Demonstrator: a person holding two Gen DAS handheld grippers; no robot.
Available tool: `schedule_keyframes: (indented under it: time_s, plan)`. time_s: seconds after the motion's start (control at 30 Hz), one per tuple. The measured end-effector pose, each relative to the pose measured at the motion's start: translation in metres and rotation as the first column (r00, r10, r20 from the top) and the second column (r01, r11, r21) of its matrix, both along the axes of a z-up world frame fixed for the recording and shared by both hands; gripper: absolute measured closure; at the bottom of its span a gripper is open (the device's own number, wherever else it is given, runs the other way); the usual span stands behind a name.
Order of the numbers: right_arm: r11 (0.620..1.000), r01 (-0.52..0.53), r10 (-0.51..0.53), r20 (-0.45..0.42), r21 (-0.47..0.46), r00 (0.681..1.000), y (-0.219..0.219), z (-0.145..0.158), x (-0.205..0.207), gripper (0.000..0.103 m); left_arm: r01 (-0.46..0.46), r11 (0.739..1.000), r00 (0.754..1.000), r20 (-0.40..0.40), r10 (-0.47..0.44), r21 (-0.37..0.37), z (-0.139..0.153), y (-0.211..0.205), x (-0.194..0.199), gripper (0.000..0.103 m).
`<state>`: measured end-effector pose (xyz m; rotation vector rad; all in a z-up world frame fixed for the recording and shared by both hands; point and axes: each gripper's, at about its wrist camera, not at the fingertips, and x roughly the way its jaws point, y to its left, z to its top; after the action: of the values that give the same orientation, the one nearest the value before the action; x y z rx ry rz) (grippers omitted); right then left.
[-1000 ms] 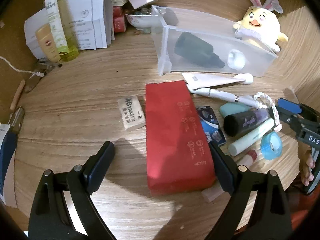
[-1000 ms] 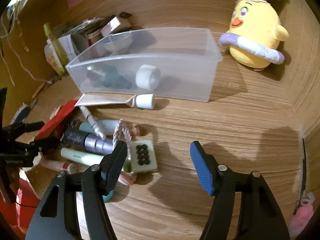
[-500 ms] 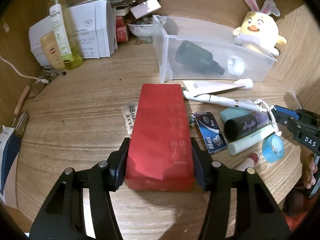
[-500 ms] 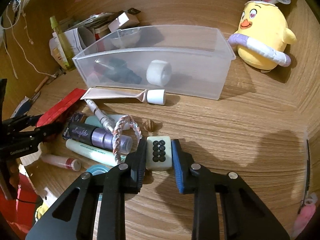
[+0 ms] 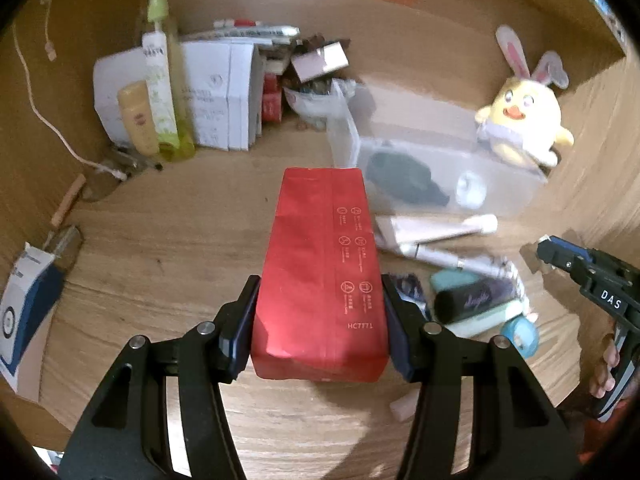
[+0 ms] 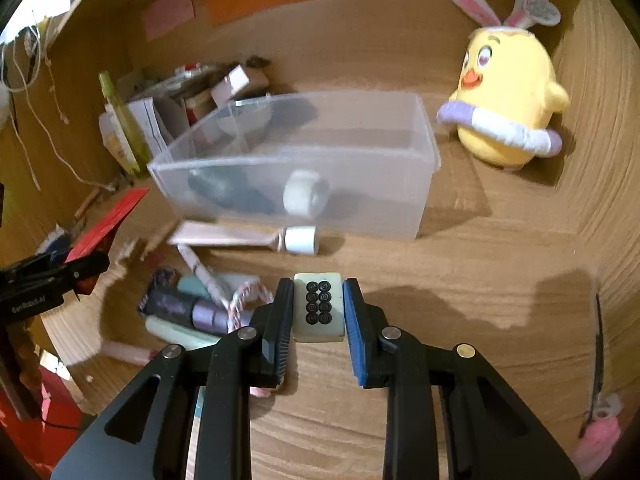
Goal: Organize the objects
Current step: 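Lower the red box and white tile into the clear box while both tools release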
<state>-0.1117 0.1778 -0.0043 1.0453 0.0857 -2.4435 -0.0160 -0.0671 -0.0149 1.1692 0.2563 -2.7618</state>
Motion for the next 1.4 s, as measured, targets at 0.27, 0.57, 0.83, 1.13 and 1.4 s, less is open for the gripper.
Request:
schedule_keyframes:
  time_s: [0.27, 0.57, 0.83, 1.13, 1.4]
  plan:
    - [0.999, -0.014, 0.013, -0.041, -0.033, 0.999, 0.001, 0.024, -0.010, 0.080, -0.010, 1.000, 0.996, -0.092, 0.012, 0.025, 0.033, 0.000, -0.011, 0.047]
    - [0.999, -0.009, 0.004, -0.087, -0.048, 0.996, -0.007, 0.037, -0.026, 0.080, 0.063, 0.998, 0.989, -0.138, -0.061, 0.007, 0.054, 0.021, -0.042, 0.047]
    - [0.999, -0.019, 0.014, -0.115, -0.046, 0.993, -0.015, 0.049, -0.046, 0.080, 0.130, 0.992, 0.982, -0.137, -0.129, -0.004, 0.067, 0.039, -0.078, 0.047]
    - [0.999, -0.016, 0.011, -0.154, -0.028, 0.988, -0.018, 0.068, -0.068, 0.080, 0.142, 0.990, 0.984, -0.110, -0.140, 0.007, 0.069, 0.044, -0.121, 0.047]
    - [1.000, -0.010, 0.009, -0.148, -0.011, 0.989, -0.024, 0.073, -0.097, 0.080, 0.183, 0.982, 0.983, -0.029, -0.182, 0.048, 0.053, 0.049, -0.159, 0.047]
